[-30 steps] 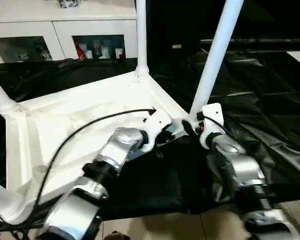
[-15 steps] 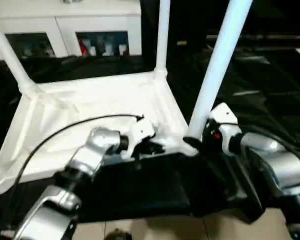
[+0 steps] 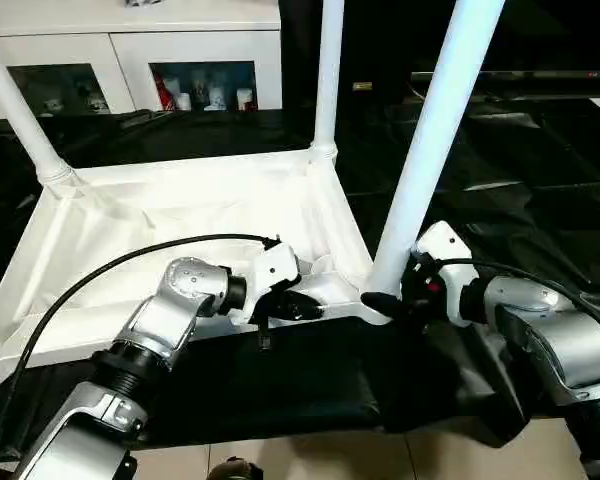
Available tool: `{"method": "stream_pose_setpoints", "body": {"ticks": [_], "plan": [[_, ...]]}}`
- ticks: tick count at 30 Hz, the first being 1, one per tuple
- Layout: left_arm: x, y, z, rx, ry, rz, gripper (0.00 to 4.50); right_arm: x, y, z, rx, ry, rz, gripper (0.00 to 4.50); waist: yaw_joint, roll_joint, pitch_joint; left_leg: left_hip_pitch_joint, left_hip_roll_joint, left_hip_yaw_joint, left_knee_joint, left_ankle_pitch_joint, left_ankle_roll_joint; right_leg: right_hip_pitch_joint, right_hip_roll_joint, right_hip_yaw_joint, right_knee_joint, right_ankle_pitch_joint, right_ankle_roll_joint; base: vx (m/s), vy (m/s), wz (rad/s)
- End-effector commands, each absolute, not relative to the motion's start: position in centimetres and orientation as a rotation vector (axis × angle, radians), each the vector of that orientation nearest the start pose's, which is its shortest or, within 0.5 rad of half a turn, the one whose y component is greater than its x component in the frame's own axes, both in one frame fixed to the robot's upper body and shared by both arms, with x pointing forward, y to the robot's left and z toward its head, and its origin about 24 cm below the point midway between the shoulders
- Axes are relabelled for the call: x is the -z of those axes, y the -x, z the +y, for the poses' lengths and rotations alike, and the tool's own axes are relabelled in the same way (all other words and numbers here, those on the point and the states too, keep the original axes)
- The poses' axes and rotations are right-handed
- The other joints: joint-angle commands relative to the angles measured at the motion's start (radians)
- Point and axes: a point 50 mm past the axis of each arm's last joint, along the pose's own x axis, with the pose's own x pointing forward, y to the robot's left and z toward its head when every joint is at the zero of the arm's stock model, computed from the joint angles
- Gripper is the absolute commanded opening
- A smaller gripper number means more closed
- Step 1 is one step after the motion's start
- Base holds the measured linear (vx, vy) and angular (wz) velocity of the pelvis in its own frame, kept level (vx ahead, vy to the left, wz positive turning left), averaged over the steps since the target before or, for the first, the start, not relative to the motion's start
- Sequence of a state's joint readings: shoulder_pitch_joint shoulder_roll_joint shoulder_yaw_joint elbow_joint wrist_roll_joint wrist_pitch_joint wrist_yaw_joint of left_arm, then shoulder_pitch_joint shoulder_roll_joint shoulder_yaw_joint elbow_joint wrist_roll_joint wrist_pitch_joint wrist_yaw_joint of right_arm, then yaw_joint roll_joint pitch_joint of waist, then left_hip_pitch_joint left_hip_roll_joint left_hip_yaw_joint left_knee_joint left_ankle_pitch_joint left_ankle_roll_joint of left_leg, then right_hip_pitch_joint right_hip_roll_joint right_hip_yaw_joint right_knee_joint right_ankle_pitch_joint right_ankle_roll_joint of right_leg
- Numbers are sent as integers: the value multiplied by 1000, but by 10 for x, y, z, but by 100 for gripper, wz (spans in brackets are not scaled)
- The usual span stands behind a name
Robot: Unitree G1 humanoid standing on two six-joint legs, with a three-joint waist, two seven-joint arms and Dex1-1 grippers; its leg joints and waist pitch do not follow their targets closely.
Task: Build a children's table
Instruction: Rotate leg to tighten
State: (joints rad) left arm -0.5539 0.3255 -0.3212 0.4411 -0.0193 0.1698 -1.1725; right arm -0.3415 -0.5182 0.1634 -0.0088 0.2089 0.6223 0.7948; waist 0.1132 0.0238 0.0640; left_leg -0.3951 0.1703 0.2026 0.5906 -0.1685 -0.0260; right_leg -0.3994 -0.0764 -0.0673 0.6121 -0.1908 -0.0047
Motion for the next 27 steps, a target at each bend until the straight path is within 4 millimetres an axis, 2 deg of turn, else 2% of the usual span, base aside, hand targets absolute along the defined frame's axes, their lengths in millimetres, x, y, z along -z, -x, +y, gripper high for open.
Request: {"method": "stream_pose_setpoints", "body": {"ticks": [1,10,19,24,25,27], "plan": [[-73,-300,88,1498,-367,289,0,-75,-286,-167,-873,216,483,376,1,-17,-70,27,69,-34,-62,-141,57,44,-88,54,-66,-130,-228,0,0,0],[-72,-299,88,1496,-366,298,0,-70,-285,-165,-891,188,489,292,0,-16,-68,27,69,-34,-62,-144,58,43,-87,54,-65,-132,-228,0,0,0],[-70,-299,89,1486,-363,312,0,-65,-283,-163,-891,143,495,269,-1,-18,-66,27,68,-34,-62,-147,58,43,-87,54,-66,-142,-226,0,0,0],[-66,-302,87,1440,-359,329,0,-53,-286,-160,-785,64,503,265,-6,-18,-63,29,68,-35,-66,-176,42,41,-87,54,-72,-179,-225,0,0,0],[-65,-306,85,1388,-355,326,0,-50,-290,-160,-713,44,498,264,-13,-16,-57,33,68,-35,-70,-214,23,36,-87,54,-80,-234,-216,0,0,0],[-64,-314,81,1303,-348,325,0,-45,-297,-159,-599,11,490,264,-16,-17,-58,33,67,-37,-72,-234,9,37,-88,54,-83,-266,-207,0,0,0]]}}
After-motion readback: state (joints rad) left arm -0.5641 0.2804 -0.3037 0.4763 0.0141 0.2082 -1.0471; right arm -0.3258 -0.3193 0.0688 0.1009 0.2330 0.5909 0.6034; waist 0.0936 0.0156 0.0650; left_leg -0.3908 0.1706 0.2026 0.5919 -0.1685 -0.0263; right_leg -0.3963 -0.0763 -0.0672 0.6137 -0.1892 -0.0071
